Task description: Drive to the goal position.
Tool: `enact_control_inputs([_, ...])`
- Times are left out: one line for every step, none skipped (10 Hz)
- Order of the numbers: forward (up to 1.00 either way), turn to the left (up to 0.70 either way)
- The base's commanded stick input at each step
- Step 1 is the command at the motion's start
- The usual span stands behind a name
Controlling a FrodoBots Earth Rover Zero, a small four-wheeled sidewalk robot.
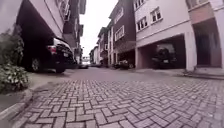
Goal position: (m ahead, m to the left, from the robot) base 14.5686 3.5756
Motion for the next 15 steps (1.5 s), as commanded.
enact_control_inputs([0.70,0.00])
enact_control_inputs([0.70,0.00])
enact_control_inputs([0.70,0.00])
enact_control_inputs([0.70,0.00])
enact_control_inputs([0.70,0.00])
enact_control_inputs([0.70,0.00])
enact_control_inputs([0.70,0.00])
enact_control_inputs([0.70,0.00])
enact_control_inputs([0.70,0.00])
enact_control_inputs([0.70,0.00])
enact_control_inputs([0.70,0.00])
enact_control_inputs([0.70,0.00])
enact_control_inputs([0.70,0.00])
enact_control_inputs([0.70,0.00])
enact_control_inputs([0.70,0.00])
